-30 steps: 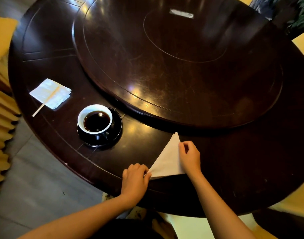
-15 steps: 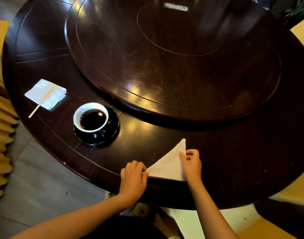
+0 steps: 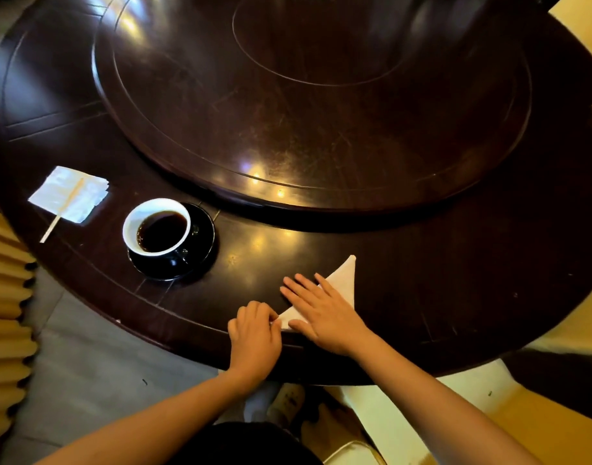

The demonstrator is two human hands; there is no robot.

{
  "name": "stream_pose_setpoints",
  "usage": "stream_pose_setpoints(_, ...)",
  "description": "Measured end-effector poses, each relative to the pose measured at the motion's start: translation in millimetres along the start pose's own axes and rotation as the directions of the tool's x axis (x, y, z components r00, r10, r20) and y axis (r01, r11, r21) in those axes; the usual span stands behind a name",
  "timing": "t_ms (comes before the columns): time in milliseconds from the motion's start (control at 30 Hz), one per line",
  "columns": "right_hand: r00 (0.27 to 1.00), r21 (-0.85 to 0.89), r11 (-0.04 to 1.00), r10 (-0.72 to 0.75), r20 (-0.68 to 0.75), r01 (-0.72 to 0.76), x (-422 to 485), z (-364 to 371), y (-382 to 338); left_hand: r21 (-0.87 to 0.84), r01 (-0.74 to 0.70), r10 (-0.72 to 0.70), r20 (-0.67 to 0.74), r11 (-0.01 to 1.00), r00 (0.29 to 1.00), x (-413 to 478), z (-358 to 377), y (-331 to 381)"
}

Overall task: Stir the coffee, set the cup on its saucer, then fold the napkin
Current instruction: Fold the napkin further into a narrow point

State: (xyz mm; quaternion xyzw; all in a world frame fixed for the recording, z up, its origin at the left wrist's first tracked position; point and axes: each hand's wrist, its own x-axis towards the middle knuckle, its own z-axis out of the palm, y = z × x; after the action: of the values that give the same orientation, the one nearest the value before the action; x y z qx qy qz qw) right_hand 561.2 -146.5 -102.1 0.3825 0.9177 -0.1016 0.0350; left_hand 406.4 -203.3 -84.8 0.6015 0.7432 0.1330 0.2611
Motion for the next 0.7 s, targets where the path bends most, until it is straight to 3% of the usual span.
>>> stream_pose_setpoints(300, 0.970, -0.091, 0.966, 0.241, -0.001, -0.240, -7, -9, 82, -0.075, 0.037, -0.036, 0.008, 0.997, 0.999, 3, -1, 1)
stream_pose_setpoints(400, 0.876, -0.004, 0.876, 0.481, -0.016, -0.482, -12, -17, 96, -0.087, 0.046, -0.046, -0.006, 0.995, 0.999, 3, -2, 3)
stream_pose_setpoints(433, 0.862, 0.018, 0.864, 0.503, -0.069, -0.503, -12, -21, 90, -0.090, 0.045, -0.046, -0.008, 0.995, 0.999, 3, -1, 3)
stream_pose_setpoints(500, 0.916, 0.004, 0.933, 0.353, -0.188, -0.359, -8, -26, 56, -0.094, 0.044, -0.046, -0.012, 0.995, 0.999, 3, -1, 3)
stream_pose_setpoints(600, 0.995, -0.051, 0.998, 0.020, -0.102, -0.025, -4, -7, 6, -0.075, 0.032, -0.033, -0.018, 0.997, 0.999, 3, 0, 1)
stream_pose_setpoints(700, 1.000, -0.058, 0.998, -0.010, -0.019, 0.009, -6, 7, 9, -0.070, 0.025, -0.025, -0.005, 0.997, 1.000, 3, 0, 0)
